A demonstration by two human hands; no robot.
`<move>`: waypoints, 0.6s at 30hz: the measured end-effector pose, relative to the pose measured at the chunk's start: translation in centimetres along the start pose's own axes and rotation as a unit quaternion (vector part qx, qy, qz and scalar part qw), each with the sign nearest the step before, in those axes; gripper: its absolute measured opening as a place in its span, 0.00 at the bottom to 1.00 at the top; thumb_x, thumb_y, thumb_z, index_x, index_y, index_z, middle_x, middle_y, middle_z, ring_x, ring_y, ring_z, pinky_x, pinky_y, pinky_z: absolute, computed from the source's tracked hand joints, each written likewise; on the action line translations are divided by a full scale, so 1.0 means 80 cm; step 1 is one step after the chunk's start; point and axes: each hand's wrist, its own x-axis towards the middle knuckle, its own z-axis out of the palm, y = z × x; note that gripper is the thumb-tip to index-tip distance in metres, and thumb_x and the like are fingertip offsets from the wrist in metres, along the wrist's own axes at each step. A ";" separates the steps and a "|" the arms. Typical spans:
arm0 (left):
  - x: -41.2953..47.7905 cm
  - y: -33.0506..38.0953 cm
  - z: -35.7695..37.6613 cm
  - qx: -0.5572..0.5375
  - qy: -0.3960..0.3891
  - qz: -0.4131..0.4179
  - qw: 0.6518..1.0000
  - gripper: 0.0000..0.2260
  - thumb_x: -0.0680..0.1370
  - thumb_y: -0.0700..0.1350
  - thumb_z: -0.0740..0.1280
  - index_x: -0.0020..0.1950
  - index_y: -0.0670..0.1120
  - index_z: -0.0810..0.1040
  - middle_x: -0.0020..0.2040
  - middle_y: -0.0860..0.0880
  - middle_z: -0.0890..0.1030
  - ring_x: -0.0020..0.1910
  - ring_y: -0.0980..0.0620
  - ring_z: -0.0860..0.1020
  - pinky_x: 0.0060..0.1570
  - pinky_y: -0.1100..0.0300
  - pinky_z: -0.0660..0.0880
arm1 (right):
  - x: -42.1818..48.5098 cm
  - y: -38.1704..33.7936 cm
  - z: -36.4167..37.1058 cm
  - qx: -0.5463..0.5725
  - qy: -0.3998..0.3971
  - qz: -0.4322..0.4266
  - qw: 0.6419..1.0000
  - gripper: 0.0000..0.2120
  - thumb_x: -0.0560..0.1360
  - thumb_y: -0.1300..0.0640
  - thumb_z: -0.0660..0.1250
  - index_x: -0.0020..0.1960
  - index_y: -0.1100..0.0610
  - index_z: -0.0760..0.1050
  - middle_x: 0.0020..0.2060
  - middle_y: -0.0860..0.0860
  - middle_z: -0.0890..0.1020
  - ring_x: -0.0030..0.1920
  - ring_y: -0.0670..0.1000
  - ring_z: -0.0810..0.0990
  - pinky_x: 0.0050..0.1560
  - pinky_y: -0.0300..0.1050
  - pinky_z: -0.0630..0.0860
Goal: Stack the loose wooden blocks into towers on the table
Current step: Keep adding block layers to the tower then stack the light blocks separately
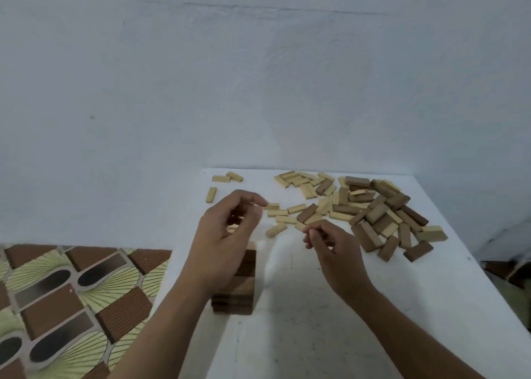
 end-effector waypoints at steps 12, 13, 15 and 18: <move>0.004 -0.038 0.184 0.037 -0.050 -0.081 0.995 0.10 0.81 0.42 0.66 0.57 0.57 0.75 0.56 0.57 0.76 0.58 0.59 0.75 0.56 0.62 0.74 | 0.013 0.110 -0.079 -0.233 -0.017 -0.006 0.972 0.08 0.78 0.59 0.67 0.57 0.52 0.78 0.55 0.47 0.79 0.59 0.48 0.75 0.60 0.49 0.75; 0.003 -0.055 0.197 0.099 -0.049 -0.082 0.990 0.11 0.82 0.42 0.65 0.59 0.58 0.73 0.60 0.58 0.75 0.62 0.59 0.73 0.61 0.60 0.71 | 0.016 0.118 -0.080 -0.254 -0.025 -0.020 0.967 0.09 0.78 0.59 0.66 0.58 0.53 0.78 0.57 0.48 0.79 0.61 0.49 0.74 0.62 0.51 0.74; 0.004 -0.090 0.215 0.223 -0.055 -0.058 0.971 0.15 0.82 0.44 0.63 0.68 0.56 0.71 0.69 0.56 0.71 0.71 0.55 0.67 0.69 0.55 0.64 | 0.023 0.128 -0.078 -0.288 -0.038 -0.053 0.955 0.12 0.78 0.58 0.64 0.60 0.56 0.78 0.59 0.50 0.78 0.65 0.53 0.72 0.63 0.53 0.75; 0.012 -0.134 0.234 0.342 -0.076 -0.060 0.935 0.20 0.83 0.46 0.61 0.76 0.50 0.68 0.77 0.49 0.65 0.77 0.48 0.60 0.73 0.47 0.58 | 0.043 0.137 -0.073 -0.327 -0.060 -0.075 0.940 0.20 0.79 0.52 0.56 0.65 0.57 0.77 0.62 0.51 0.77 0.68 0.54 0.71 0.64 0.57 0.74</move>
